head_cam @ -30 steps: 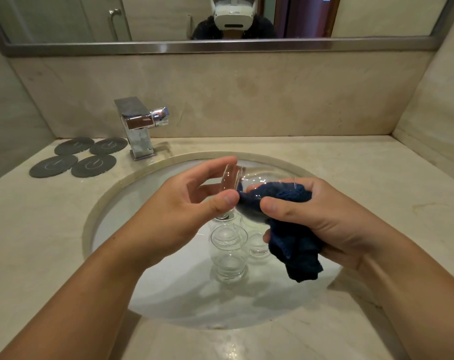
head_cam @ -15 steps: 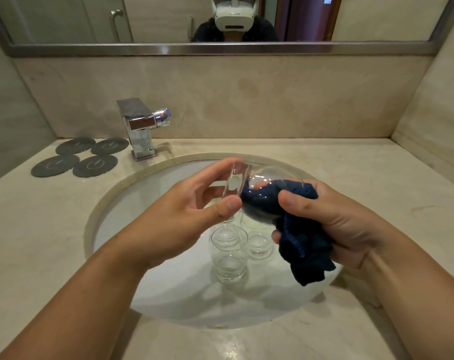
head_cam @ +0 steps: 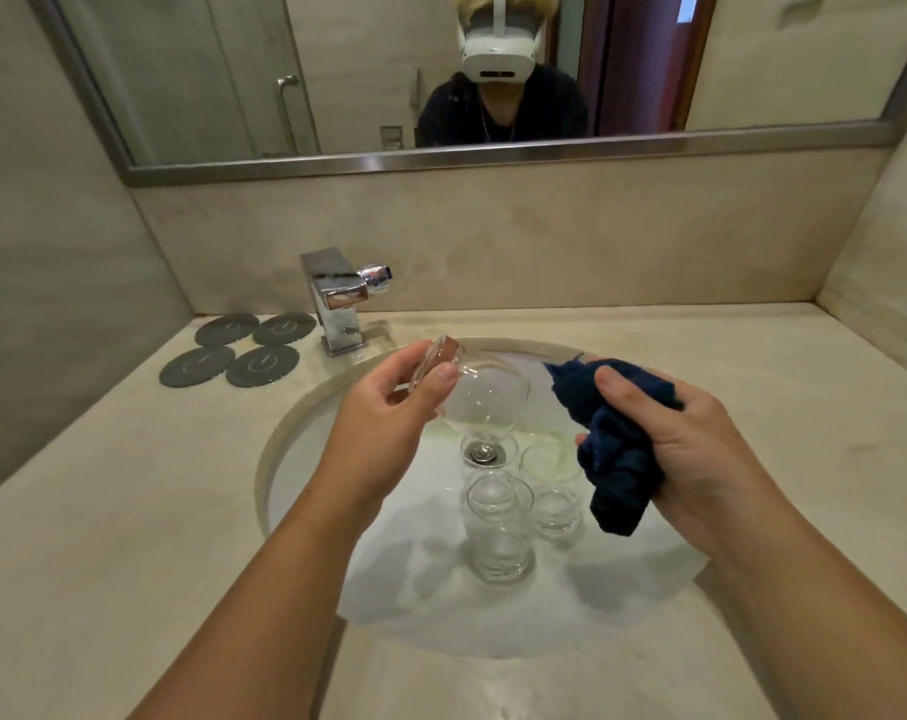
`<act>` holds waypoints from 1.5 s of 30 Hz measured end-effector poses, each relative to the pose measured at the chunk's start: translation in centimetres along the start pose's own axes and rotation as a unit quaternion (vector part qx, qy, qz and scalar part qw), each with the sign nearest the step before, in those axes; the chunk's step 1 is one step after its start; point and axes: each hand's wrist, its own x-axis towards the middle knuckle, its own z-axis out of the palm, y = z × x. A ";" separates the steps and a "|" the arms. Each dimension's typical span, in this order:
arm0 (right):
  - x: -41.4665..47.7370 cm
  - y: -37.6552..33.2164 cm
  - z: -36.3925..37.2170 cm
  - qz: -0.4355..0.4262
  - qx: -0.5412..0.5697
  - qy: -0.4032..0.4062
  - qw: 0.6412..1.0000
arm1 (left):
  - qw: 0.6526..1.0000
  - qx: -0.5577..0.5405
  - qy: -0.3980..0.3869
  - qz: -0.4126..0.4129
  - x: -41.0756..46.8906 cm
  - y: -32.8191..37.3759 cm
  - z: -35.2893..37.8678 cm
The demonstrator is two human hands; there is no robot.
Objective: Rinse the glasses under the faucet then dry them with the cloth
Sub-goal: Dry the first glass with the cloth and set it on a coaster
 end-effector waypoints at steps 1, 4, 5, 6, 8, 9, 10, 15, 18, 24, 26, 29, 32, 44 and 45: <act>-0.3 0.3 0.4 -0.013 -0.012 0.000 1.000 | 1.000 0.001 0.009 -0.001 -0.1 0.2 0.1; -1.3 0.8 1.5 -0.019 -0.040 -0.013 0.999 | 0.999 0.019 0.031 -0.003 -0.3 0.7 -0.2; -1.5 0.8 1.9 -0.015 -0.053 -0.020 0.998 | 0.999 0.023 0.040 -0.001 -0.3 1.0 -0.4; -1.8 0.7 2.4 -0.018 -0.069 -0.025 0.997 | 0.998 0.027 0.049 0.002 -0.2 1.4 -0.7; -2.0 0.4 3.8 -0.055 -0.118 -0.027 0.991 | 0.997 0.038 0.061 0.012 0.0 2.1 -1.4; -1.9 0.4 4.7 -0.078 -0.145 -0.027 0.986 | 0.997 0.042 0.067 0.017 0.0 2.3 -1.8; -1.8 0.3 5.6 -0.095 -0.169 -0.028 0.981 | 0.996 0.040 0.074 0.019 0.1 2.5 -2.4; -0.7 0.6 10.8 -0.157 -0.290 -0.063 0.942 | 0.991 0.063 0.106 0.048 0.3 2.8 -6.8; 0.1 0.7 13.6 -0.200 -0.335 -0.088 0.917 | 0.985 0.098 0.127 0.061 1.1 2.9 -10.1; 2.0 2.1 18.5 -0.249 -0.395 -0.150 0.871 | 0.967 0.150 0.201 0.053 3.7 2.0 -16.7; 2.5 2.8 19.7 -0.268 -0.406 -0.147 0.861 | 0.961 0.156 0.225 0.047 4.7 1.6 -18.5; 3.5 4.2 21.1 -0.313 -0.424 -0.161 0.834 | 0.953 0.170 0.246 0.043 6.8 1.3 -20.7; 4.4 5.7 22.2 -0.336 -0.440 -0.186 0.812 | 0.949 0.189 0.250 0.044 9.1 0.9 -22.1; 8.0 9.3 22.6 -0.323 -0.470 -0.202 0.796 | 0.941 0.222 0.251 0.042 18.0 -1.9 -25.6; 8.2 9.5 22.7 -0.322 -0.468 -0.203 0.797 | 0.942 0.221 0.251 0.040 18.6 -2.2 -25.8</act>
